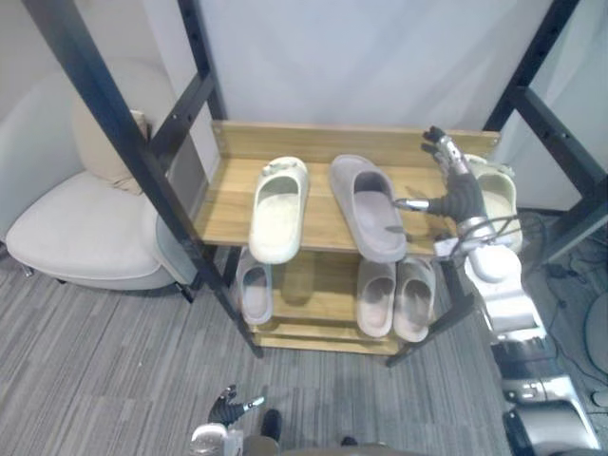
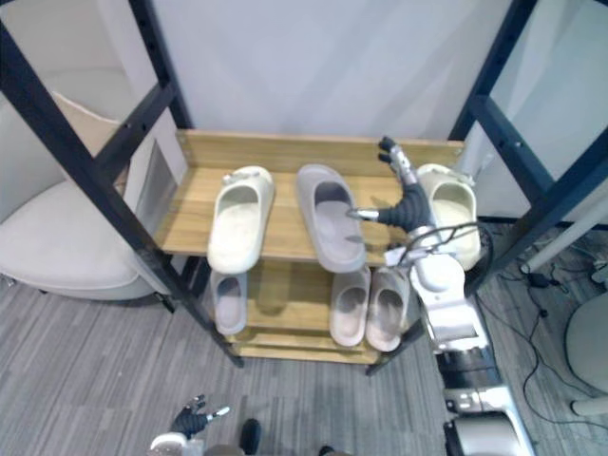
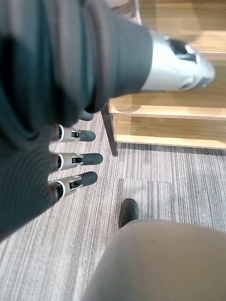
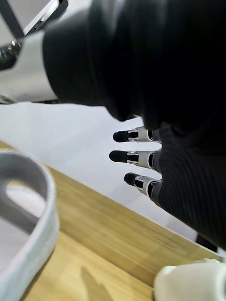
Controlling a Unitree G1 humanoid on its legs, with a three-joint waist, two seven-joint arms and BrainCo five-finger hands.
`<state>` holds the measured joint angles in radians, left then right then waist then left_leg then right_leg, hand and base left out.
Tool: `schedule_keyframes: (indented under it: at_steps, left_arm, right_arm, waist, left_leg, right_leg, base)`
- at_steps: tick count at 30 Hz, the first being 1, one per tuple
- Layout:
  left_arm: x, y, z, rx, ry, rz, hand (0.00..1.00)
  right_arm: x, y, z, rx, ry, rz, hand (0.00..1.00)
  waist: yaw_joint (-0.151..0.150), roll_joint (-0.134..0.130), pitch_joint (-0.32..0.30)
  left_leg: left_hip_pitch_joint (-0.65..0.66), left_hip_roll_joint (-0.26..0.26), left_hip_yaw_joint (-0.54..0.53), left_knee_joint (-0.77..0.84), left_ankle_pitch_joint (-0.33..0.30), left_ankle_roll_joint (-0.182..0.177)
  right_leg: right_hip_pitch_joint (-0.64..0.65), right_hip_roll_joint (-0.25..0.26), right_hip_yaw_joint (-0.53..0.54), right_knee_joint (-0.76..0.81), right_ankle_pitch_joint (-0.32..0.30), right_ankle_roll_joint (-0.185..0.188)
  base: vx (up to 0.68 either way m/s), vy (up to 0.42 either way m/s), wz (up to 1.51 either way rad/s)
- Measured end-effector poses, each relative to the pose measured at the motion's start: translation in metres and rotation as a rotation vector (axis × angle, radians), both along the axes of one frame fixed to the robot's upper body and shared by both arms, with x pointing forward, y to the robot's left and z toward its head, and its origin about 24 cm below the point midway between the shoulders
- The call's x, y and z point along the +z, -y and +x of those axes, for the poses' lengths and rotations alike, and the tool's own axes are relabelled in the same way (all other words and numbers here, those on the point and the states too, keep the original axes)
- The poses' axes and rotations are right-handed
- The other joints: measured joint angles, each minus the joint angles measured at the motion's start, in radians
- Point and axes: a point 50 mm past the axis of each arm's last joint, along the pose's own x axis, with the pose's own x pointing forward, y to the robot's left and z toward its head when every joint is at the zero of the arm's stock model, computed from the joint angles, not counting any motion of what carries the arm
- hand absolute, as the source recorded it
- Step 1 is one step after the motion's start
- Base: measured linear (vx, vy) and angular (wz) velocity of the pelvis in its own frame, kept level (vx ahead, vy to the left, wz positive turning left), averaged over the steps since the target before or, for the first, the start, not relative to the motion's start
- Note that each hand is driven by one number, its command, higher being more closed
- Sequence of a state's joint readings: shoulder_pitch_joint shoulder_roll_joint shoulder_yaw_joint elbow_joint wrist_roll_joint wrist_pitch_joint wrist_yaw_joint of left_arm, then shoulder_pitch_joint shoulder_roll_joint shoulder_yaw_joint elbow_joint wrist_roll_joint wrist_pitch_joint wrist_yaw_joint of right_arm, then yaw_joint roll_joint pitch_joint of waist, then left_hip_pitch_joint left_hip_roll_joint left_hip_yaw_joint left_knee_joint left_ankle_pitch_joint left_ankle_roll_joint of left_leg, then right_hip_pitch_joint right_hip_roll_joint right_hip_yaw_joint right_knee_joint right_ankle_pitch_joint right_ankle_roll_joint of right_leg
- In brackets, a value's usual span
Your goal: Organize the slippers on the shoe rack
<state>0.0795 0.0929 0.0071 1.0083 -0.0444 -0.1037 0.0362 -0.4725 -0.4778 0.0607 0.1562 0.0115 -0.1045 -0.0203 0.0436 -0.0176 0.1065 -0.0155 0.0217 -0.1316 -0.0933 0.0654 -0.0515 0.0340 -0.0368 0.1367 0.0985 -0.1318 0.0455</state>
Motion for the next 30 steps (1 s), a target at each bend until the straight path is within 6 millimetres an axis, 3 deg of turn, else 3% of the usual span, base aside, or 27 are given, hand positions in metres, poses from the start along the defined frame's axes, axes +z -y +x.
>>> schedule_keyframes:
  at_steps: [7, 17, 25, 30]
  left_arm:
    - [0.002, -0.001, 0.008, 0.013, 0.022, -0.008, 0.00]
    - [0.004, -0.002, 0.011, 0.014, 0.036, -0.007, 0.00]
    - [0.005, -0.002, 0.013, 0.027, 0.048, -0.014, 0.00]
    - [0.006, -0.003, 0.015, 0.046, 0.060, -0.020, 0.00]
  right_arm:
    - [-0.017, 0.003, 0.015, -0.036, -0.113, -0.019, 0.00]
    - [-0.017, 0.006, 0.021, -0.056, -0.129, -0.021, 0.00]
    - [-0.009, 0.000, 0.033, -0.051, -0.137, -0.038, 0.00]
    - [0.017, -0.014, 0.045, -0.015, -0.084, -0.065, 0.00]
  waist:
    - [0.016, -0.007, 0.036]
    - [0.018, -0.013, 0.054]
    - [0.022, -0.019, 0.068]
    - [0.030, -0.016, 0.074]
  left_leg:
    - [-0.002, -0.002, -0.016, -0.007, 0.006, -0.005]
    - [-0.002, -0.010, -0.016, -0.007, 0.010, -0.001]
    - [-0.004, -0.010, -0.014, -0.007, 0.006, 0.002]
    - [-0.016, -0.007, -0.015, -0.008, 0.012, -0.002]
  right_leg:
    - [0.000, -0.001, -0.010, -0.001, -0.001, 0.001]
    - [0.000, -0.008, -0.008, -0.005, -0.003, 0.004]
    - [-0.003, -0.008, -0.002, -0.005, -0.003, 0.004]
    - [-0.016, -0.006, -0.001, -0.005, 0.000, 0.006]
  base:
    - [-0.01, -0.005, 0.04]
    - [0.00, 0.000, 0.00]
    - [0.00, 0.000, 0.00]
    - [0.00, 0.000, 0.00]
